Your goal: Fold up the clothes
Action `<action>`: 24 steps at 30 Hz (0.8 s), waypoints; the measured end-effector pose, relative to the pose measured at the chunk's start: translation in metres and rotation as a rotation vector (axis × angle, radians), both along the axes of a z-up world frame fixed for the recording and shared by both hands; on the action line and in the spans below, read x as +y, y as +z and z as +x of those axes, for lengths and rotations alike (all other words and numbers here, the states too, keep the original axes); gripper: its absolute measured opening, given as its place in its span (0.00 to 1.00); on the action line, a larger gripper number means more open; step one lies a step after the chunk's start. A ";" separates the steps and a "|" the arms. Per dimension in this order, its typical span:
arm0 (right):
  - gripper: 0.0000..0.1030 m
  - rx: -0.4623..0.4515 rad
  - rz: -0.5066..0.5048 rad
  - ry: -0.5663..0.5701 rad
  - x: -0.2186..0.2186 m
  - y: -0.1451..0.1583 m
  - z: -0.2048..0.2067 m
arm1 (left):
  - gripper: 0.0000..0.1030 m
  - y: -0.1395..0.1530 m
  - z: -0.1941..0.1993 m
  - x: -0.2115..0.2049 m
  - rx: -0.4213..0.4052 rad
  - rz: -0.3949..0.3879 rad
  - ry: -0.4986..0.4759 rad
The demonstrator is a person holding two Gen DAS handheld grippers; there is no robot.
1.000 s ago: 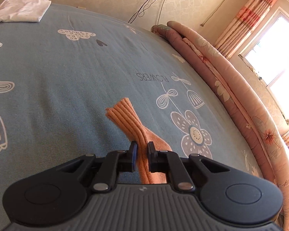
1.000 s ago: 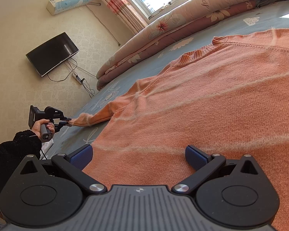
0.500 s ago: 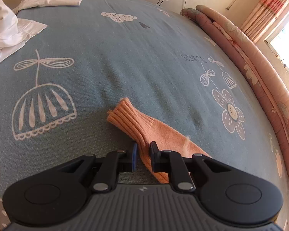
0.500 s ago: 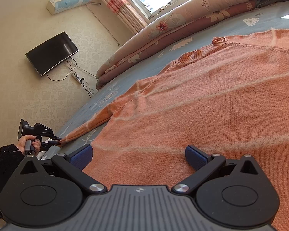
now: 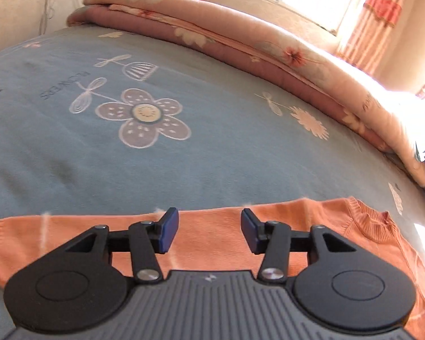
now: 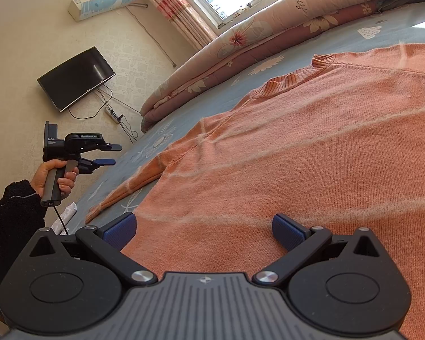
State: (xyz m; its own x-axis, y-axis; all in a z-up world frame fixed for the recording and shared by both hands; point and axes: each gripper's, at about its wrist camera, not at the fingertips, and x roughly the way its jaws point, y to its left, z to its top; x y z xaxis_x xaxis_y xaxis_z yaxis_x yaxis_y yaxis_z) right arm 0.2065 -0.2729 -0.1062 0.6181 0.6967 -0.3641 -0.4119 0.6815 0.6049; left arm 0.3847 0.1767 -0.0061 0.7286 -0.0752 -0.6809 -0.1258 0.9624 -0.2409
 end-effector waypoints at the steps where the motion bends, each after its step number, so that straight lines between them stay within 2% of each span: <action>1: 1.00 0.000 0.000 0.000 0.000 0.000 0.000 | 0.47 -0.004 0.014 -0.015 -0.007 0.043 -0.056; 4: 1.00 0.000 0.002 0.000 0.000 0.000 0.000 | 0.48 -0.019 0.045 -0.043 -0.013 0.157 -0.192; 8: 1.00 0.000 0.005 0.000 0.000 -0.001 0.000 | 0.49 -0.042 0.060 -0.040 0.020 0.167 -0.281; 13: 1.00 0.001 0.008 0.000 -0.001 -0.001 0.000 | 0.57 -0.058 0.061 -0.022 0.059 0.217 -0.360; 15: 1.00 0.001 0.010 0.000 -0.001 -0.001 0.000 | 0.65 -0.060 0.059 -0.020 0.055 0.247 -0.396; 17: 1.00 0.001 0.011 0.000 -0.001 -0.001 0.000 | 0.64 -0.061 0.058 -0.020 0.064 0.267 -0.423; 19: 1.00 0.002 0.011 0.000 -0.001 -0.001 0.000 | 0.49 -0.058 0.059 -0.027 0.082 0.277 -0.444; 20: 1.00 0.002 0.011 0.000 -0.001 -0.001 0.000 | 0.33 -0.056 0.057 -0.031 0.083 0.285 -0.467; 23: 1.00 0.002 0.012 0.000 -0.001 -0.001 0.000 | 0.10 -0.052 0.051 -0.050 0.092 0.402 -0.460; 24: 1.00 0.002 0.012 0.000 -0.001 -0.001 0.000 | 0.09 -0.051 0.050 -0.053 0.092 0.421 -0.444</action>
State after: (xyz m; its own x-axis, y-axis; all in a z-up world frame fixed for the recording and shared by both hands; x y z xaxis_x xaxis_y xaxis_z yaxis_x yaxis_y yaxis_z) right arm 0.2069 -0.2744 -0.1071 0.6172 0.7014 -0.3567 -0.4109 0.6738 0.6141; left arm 0.4351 0.1234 -0.0570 0.6259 -0.0687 -0.7768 0.3066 0.9376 0.1641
